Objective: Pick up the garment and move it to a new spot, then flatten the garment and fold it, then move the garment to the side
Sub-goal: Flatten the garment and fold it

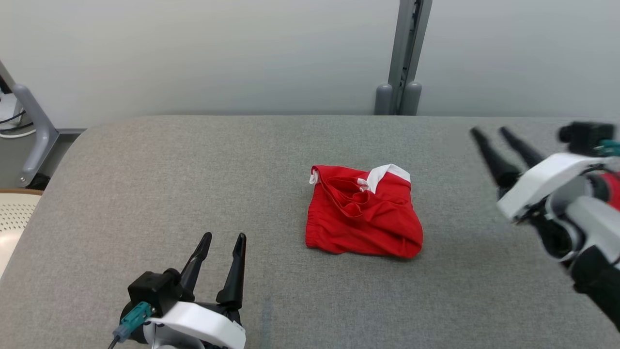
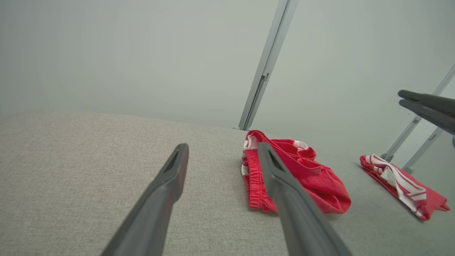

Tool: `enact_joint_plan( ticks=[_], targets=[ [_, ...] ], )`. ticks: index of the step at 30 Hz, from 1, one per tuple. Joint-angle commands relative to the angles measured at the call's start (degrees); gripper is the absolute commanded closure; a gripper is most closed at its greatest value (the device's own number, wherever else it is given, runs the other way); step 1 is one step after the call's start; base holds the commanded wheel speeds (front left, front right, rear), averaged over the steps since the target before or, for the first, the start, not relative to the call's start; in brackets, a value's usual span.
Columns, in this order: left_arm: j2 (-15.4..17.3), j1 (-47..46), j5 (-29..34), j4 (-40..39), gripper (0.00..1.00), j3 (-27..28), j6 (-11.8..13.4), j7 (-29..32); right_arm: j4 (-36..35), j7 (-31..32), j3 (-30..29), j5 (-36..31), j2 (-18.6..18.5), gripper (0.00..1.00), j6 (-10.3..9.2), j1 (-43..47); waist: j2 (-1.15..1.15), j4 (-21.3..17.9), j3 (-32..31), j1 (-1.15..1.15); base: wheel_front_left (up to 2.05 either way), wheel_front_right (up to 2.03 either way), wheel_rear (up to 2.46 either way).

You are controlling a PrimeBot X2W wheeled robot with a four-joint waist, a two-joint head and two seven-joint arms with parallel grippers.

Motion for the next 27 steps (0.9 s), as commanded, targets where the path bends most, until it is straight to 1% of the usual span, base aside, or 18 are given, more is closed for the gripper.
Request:
enact_joint_plan(
  ticks=[1,3,6,9,12,14,16,17,20,23,27],
  targets=[
    [0.2,0.6,-0.2,-0.5,0.00,0.7,0.5,-0.1,-0.4,-0.4,-6.5,-3.6,-0.6,0.00,0.11,2.0,-0.01,-0.2,0.2,0.00,0.00,0.00,0.00],
    [0.2,1.1,0.0,-0.9,0.00,1.3,0.7,-0.2,-1.1,-0.4,-14.2,-9.1,-1.0,0.00,0.10,6.3,-0.01,-0.3,0.4,0.00,0.00,0.00,0.00],
    [0.2,1.2,0.5,-1.8,0.00,2.4,1.0,-0.2,-4.1,-0.4,-26.0,-17.6,0.3,0.00,0.11,12.9,-0.01,-0.6,0.8,0.00,0.00,0.00,0.00],
    [0.2,1.5,1.1,-2.6,0.00,3.6,0.8,-0.2,-7.0,-0.4,-33.8,-24.8,2.8,0.00,0.10,19.4,-0.01,-1.1,1.1,0.00,0.00,0.00,0.00],
    [-0.1,1.6,1.7,-3.0,0.00,4.3,0.6,-0.2,-9.0,-0.4,-37.3,-29.6,5.6,0.00,0.11,22.9,-0.01,-1.2,1.6,0.00,0.00,0.00,0.00],
    [-0.4,1.3,2.2,-3.2,0.00,4.5,0.4,-0.2,-9.3,-0.4,-38.2,-31.7,6.9,0.00,0.10,23.7,-0.01,-1.0,2.0,0.00,0.00,0.00,0.00],
    [-0.5,1.1,2.5,-3.1,0.00,4.5,0.2,-0.2,-9.2,-0.4,-38.5,-32.3,7.3,0.00,0.10,23.7,-0.01,-0.8,2.2,0.00,0.00,0.00,0.00],
    [-0.6,0.9,2.7,-3.0,0.00,4.5,0.0,-0.2,-8.9,-0.4,-38.5,-32.8,7.7,0.07,0.10,23.4,-0.01,-0.6,2.4,0.00,0.00,0.00,0.00],
    [-1.2,0.4,3.1,-2.6,0.00,4.5,-0.5,-0.2,-7.4,-0.4,-37.7,-33.3,8.4,1.00,0.10,21.4,-0.01,0.4,3.1,0.00,0.00,0.00,0.00],
    [-1.7,-0.1,3.5,-2.3,0.00,4.6,-0.9,-0.2,-4.2,0.2,-36.1,-32.7,8.5,1.00,0.11,18.6,-0.01,1.6,4.0,0.00,0.00,0.00,0.00],
    [-2.4,-1.0,4.2,-1.9,0.00,4.7,-1.5,-0.2,1.8,2.4,-32.7,-31.5,9.0,1.00,0.11,13.4,-0.01,3.5,5.8,0.00,0.00,0.00,0.00]
  ],
)
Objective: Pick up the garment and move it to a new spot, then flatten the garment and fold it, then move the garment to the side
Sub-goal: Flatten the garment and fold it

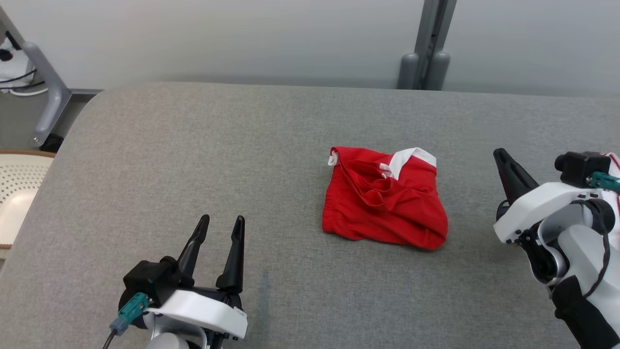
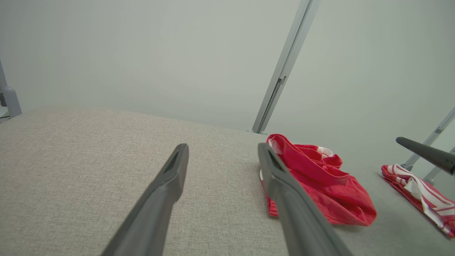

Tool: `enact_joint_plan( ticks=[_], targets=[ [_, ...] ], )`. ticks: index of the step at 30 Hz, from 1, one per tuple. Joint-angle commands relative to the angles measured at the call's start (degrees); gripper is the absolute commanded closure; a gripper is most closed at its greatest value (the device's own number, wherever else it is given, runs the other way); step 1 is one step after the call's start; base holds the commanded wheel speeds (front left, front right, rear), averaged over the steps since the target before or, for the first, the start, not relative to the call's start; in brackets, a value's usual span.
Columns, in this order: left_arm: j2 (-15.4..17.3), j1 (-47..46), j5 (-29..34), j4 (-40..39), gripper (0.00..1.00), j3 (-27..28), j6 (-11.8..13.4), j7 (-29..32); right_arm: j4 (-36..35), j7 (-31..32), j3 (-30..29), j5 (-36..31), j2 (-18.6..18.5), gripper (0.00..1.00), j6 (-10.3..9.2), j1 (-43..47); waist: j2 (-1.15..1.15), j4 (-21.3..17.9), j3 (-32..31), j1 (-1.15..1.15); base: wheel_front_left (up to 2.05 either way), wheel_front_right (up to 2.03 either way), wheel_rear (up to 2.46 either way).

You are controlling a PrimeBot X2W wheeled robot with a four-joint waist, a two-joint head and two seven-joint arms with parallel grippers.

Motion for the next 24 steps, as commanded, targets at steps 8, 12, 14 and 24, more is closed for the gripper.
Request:
enact_joint_plan(
  ticks=[8,12,14,24],
  targets=[
    [-1.3,-2.9,1.7,1.3,0.00,0.1,-1.2,-0.2,9.0,8.4,8.1,6.0,1.9,1.00,0.09,-7.7,0.00,5.4,4.2,0.00,0.00,0.00,0.00],
    [-1.8,-3.3,2.2,1.7,0.00,0.6,-1.7,-0.2,10.2,12.5,12.3,9.0,1.5,1.00,0.09,-9.1,0.00,7.0,4.8,0.00,0.00,0.00,0.00],
    [-2.1,-3.4,2.3,1.9,0.00,0.7,-1.8,-0.2,10.8,13.9,14.0,10.3,1.3,1.00,0.09,-9.7,0.00,7.6,4.9,0.00,0.00,0.00,0.00],
    [-3.0,-2.3,3.1,3.4,0.00,1.5,-2.4,-0.2,7.7,20.7,19.8,19.0,1.5,1.00,0.09,-7.8,0.00,9.1,3.5,0.00,0.00,0.00,0.00]
  ],
)
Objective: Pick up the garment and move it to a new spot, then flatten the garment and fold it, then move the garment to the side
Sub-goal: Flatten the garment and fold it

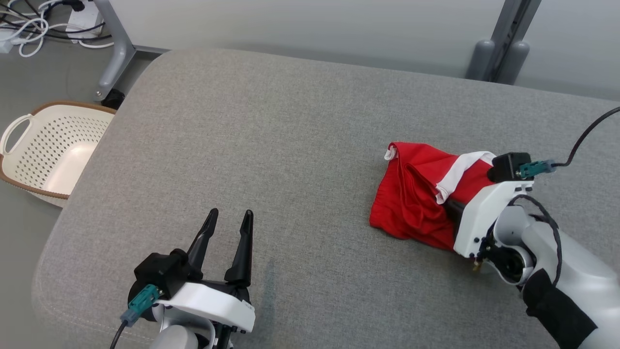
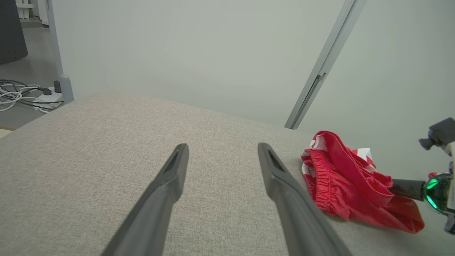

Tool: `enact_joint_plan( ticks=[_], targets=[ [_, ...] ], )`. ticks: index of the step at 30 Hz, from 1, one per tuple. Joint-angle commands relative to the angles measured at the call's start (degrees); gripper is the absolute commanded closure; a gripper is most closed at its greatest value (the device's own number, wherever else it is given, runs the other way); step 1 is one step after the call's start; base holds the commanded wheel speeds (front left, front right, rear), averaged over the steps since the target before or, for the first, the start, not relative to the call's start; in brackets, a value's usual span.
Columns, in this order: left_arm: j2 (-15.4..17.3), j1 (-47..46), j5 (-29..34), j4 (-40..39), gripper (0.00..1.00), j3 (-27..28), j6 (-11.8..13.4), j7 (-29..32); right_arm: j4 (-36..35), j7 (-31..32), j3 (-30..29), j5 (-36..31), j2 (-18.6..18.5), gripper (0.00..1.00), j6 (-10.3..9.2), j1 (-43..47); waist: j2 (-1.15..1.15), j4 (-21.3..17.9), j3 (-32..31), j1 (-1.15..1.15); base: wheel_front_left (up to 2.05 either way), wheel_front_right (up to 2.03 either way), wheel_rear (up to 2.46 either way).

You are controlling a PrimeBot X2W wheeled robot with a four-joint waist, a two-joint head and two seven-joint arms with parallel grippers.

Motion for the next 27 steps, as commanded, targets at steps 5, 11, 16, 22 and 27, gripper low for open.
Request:
enact_joint_plan(
  ticks=[5,11,16,22,27],
  targets=[
    [0.0,1.2,0.6,0.9,0.00,0.9,-0.6,-0.2,-5.3,1.6,3.9,3.4,0.4,1.00,0.10,3.2,0.00,-1.0,-2.4,0.00,0.00,0.00,0.00],
    [0.1,1.3,1.0,1.2,0.00,0.9,-0.8,-0.2,-10.1,-0.6,7.3,4.9,1.4,1.00,0.10,3.9,0.00,-1.7,-2.9,0.00,0.00,0.00,0.00],
    [0.1,1.2,1.1,1.4,0.00,0.8,-1.0,-0.2,-13.5,-5.3,9.1,6.7,1.4,1.00,0.09,3.3,0.00,-1.7,-3.2,0.00,0.00,0.00,0.00],
    [0.2,2.2,1.2,1.7,0.00,1.0,-0.9,-0.2,-16.5,-11.8,8.8,8.5,-3.3,1.00,0.09,1.8,0.00,-2.3,-4.3,0.00,0.00,0.00,0.00],
    [0.1,2.3,1.0,1.6,0.00,0.8,-0.9,-0.2,-13.2,-12.6,8.3,8.5,-7.3,1.00,0.10,0.6,0.00,-2.9,-4.1,0.00,0.00,0.00,0.00]
  ],
)
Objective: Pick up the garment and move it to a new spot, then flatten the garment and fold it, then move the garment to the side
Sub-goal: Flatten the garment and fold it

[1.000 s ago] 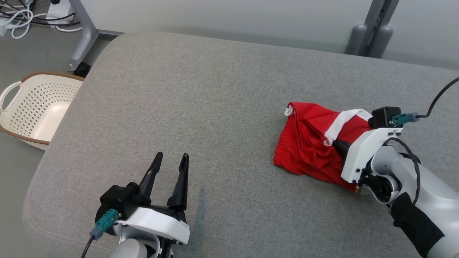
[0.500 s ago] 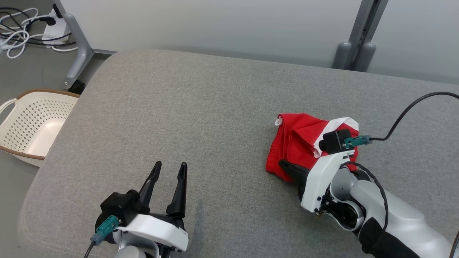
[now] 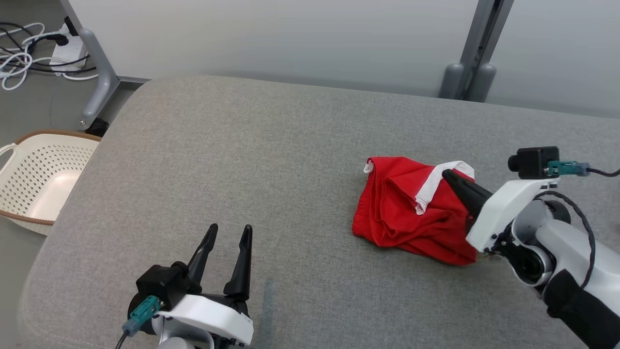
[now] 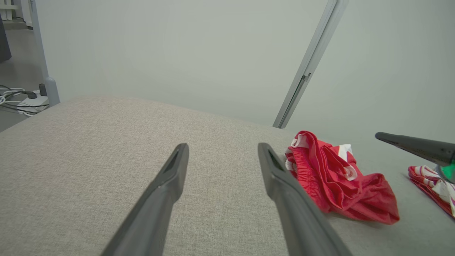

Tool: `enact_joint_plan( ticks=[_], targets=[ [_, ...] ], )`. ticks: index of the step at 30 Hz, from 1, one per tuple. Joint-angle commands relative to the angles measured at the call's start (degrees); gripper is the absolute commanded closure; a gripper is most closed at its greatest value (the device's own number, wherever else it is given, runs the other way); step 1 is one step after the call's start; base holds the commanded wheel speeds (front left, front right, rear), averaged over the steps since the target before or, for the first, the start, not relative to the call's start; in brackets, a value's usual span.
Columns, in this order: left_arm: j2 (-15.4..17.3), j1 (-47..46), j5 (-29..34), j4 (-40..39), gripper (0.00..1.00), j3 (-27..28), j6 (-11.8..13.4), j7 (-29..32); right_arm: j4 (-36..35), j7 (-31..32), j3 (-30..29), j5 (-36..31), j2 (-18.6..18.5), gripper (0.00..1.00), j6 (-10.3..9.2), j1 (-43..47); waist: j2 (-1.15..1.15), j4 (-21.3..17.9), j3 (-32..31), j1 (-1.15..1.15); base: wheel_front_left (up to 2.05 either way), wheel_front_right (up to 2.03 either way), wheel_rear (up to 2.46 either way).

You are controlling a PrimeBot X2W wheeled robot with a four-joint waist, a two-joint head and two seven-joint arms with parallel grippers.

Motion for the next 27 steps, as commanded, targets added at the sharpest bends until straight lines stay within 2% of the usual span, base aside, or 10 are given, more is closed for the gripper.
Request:
enact_joint_plan(
  ticks=[1,4,10,15,27],
  targets=[
    [0.2,0.1,0.2,-0.1,0.00,0.1,-0.2,-0.2,1.1,0.5,0.3,-0.1,-0.3,1.00,0.11,-0.8,0.00,-0.2,0.5,0.00,0.00,0.00,0.00],
    [0.2,-0.7,0.2,-0.1,0.00,-0.1,-0.3,-0.2,3.8,2.3,1.5,-0.3,-1.0,1.00,0.11,-2.0,0.00,-0.1,1.5,0.00,0.00,0.00,0.00],
    [0.0,-2.0,0.3,0.4,0.00,-0.2,-0.5,-0.2,10.1,8.8,4.2,1.6,0.2,1.00,0.11,-3.5,0.00,1.3,2.9,0.00,0.00,0.00,0.00],
    [-0.2,-2.1,0.2,0.7,0.00,-0.2,-0.4,-0.2,11.5,12.3,5.6,3.5,0.7,1.00,0.11,-3.8,0.00,2.6,3.5,0.00,0.00,0.00,0.00],
    [-0.5,-2.9,-0.1,0.5,0.00,-0.8,-0.6,-0.2,12.2,10.4,6.9,4.2,0.0,1.00,0.11,-8.2,0.00,6.0,5.5,0.00,0.00,0.00,0.00]
  ],
)
